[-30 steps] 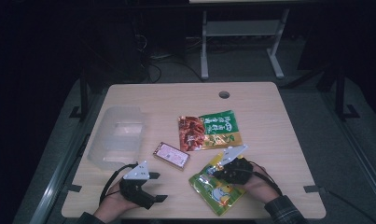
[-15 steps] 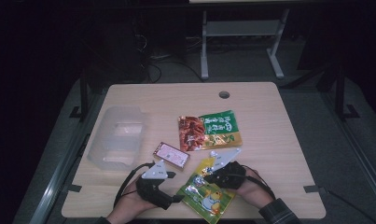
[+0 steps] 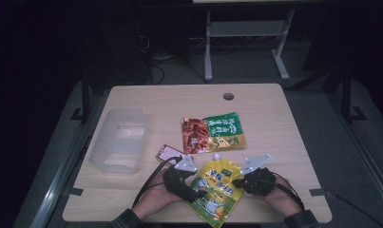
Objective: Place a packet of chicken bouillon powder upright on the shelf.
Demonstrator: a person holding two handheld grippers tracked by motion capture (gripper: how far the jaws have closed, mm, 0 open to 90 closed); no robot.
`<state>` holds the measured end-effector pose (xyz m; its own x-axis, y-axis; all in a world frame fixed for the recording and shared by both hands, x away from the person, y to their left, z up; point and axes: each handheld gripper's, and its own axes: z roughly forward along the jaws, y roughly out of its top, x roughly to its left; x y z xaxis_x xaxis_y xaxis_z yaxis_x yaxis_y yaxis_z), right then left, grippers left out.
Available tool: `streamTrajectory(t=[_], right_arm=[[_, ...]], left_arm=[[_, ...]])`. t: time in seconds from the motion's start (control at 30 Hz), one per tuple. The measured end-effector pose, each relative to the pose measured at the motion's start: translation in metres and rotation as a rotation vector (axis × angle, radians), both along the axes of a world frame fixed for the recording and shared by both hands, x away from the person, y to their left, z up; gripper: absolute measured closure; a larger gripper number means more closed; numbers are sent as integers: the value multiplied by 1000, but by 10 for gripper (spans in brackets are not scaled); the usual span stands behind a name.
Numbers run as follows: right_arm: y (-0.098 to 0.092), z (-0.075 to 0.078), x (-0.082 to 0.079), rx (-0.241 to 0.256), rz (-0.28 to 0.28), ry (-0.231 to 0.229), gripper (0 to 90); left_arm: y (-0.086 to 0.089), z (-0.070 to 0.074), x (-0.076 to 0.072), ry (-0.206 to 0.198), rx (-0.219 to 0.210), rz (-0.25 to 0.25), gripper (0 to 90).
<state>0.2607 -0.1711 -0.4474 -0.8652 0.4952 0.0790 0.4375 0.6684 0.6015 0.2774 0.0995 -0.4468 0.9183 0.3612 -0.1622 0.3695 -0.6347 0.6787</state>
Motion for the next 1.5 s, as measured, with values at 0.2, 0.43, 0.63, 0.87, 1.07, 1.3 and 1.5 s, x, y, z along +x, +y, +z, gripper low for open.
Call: streamTrajectory(t=[0.2,0.43,0.63,0.87,1.07,1.3,1.5], right_arm=[[5,-8,-2,-49,24,14,900],[6,-8,-2,-56,17,5,900],[5,-8,-3,-53,16,7,900],[7,-8,-3,-44,11,13,900],[9,-8,-3,-34,16,22,900],[9,-8,-3,-31,16,25,900],[9,-8,-2,-41,30,12,900]], left_arm=[[-5,-6,3,27,33,2,145],[-3,-8,7,78,34,40,134],[-2,-14,12,152,6,38,129],[-5,-14,15,158,-5,-8,218],[-8,-14,22,191,-16,-16,396],[-8,-11,26,176,-11,-41,668],[-11,-7,19,110,-3,-84,838]])
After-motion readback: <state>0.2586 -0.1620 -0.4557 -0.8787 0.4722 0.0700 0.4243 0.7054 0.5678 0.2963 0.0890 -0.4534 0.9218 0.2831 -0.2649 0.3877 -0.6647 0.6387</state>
